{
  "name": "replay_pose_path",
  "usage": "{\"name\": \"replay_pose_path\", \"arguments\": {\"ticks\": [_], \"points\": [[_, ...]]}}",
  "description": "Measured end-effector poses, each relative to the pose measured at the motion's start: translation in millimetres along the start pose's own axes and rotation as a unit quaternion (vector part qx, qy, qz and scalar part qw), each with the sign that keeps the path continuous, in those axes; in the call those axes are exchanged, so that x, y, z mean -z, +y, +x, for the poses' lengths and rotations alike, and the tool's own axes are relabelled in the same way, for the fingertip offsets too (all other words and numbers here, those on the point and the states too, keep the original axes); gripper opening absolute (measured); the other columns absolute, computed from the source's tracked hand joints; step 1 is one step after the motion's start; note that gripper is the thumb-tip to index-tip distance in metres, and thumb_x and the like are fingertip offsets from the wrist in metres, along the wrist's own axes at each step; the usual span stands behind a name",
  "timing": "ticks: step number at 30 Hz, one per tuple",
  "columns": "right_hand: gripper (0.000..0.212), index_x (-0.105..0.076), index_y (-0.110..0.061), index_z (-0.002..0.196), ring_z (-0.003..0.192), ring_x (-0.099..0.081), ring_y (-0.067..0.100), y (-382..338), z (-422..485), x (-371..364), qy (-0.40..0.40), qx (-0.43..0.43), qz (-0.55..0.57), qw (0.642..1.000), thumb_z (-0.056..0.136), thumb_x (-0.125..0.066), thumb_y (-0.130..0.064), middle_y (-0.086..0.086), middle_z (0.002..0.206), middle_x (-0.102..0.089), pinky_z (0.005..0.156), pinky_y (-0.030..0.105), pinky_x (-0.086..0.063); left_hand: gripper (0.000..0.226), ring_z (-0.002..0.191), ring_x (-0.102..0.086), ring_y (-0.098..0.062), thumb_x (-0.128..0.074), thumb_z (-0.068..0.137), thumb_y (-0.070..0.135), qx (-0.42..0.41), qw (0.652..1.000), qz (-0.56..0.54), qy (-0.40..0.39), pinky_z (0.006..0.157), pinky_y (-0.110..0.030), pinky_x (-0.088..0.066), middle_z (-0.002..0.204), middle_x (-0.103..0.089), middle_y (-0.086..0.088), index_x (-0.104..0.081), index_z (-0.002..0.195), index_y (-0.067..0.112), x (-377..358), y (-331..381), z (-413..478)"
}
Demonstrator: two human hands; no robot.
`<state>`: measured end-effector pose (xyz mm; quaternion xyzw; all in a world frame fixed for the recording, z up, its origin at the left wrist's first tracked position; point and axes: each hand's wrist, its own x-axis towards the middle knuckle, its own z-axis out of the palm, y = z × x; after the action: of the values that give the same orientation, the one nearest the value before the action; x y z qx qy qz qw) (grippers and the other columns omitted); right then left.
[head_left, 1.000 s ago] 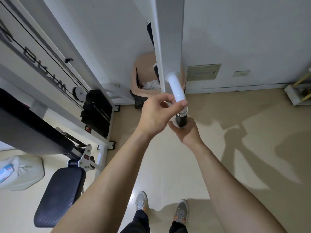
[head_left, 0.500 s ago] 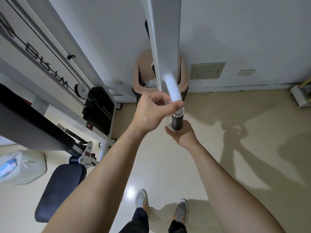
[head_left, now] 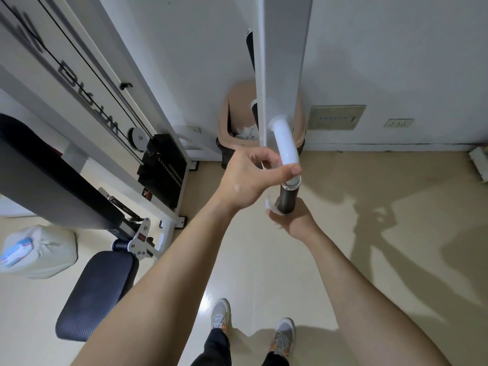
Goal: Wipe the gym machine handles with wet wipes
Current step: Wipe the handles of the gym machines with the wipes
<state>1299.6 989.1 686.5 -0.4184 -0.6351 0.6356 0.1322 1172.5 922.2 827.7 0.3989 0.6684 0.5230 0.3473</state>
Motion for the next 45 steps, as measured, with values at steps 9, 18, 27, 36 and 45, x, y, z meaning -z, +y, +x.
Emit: {"name": "replay_pose_path", "arguments": {"ticks": [9,18,27,36,45], "points": [[0.018,-0.063,-0.019,0.071,0.045,-0.048,0.014,-59,-12,2,0.066,0.117,0.084,0.987,0.08,-0.074,-0.008,-0.01,0.052,-0.053,0.042,0.025,-0.039,0.038,0.069,-0.057,-0.022,-0.088,0.066,0.042,-0.002,1.0,-0.02,0.009,0.068,-0.037,-0.043,0.08,-0.07,-0.022,-0.074,0.072,0.007,-4,-1,0],[0.025,-0.063,-0.016,0.071,0.051,-0.048,0.017,-68,-17,-3,0.058,0.103,0.103,0.988,0.087,-0.069,0.003,-0.012,0.051,-0.052,0.044,0.023,-0.043,0.037,0.067,-0.059,-0.034,-0.089,0.069,0.038,-0.002,1.0,-0.02,0.014,0.066,-0.043,-0.045,0.081,-0.07,-0.026,-0.074,0.074,0.004,0,0,-1],[0.023,-0.06,-0.016,0.063,0.052,-0.056,0.026,-20,-17,-11,0.079,0.024,0.051,0.995,0.073,-0.078,-0.026,0.004,0.056,-0.058,0.055,0.049,-0.053,0.035,0.063,-0.046,-0.016,-0.089,0.071,0.039,0.011,1.0,-0.012,-0.006,0.064,-0.035,-0.034,0.066,-0.064,-0.005,-0.074,0.072,0.007,1,0,1],[0.02,-0.059,-0.023,0.057,0.05,-0.051,0.023,-38,-11,-8,0.113,0.073,0.085,0.987,0.07,-0.073,-0.028,-0.006,0.049,-0.055,0.046,0.043,-0.045,0.031,0.056,-0.046,-0.013,-0.089,0.072,0.035,0.014,1.0,-0.021,-0.011,0.06,-0.028,-0.035,0.06,-0.061,-0.008,-0.074,0.071,0.008,-2,0,4],[0.023,-0.066,-0.023,0.068,0.046,-0.05,0.017,-73,-16,-4,0.103,0.129,0.102,0.981,0.081,-0.074,-0.006,-0.009,0.049,-0.057,0.039,0.023,-0.038,0.034,0.065,-0.06,-0.027,-0.089,0.065,0.04,0.009,0.999,-0.039,-0.01,0.066,-0.043,-0.047,0.074,-0.072,-0.022,-0.075,0.071,0.01,0,2,3]]}}
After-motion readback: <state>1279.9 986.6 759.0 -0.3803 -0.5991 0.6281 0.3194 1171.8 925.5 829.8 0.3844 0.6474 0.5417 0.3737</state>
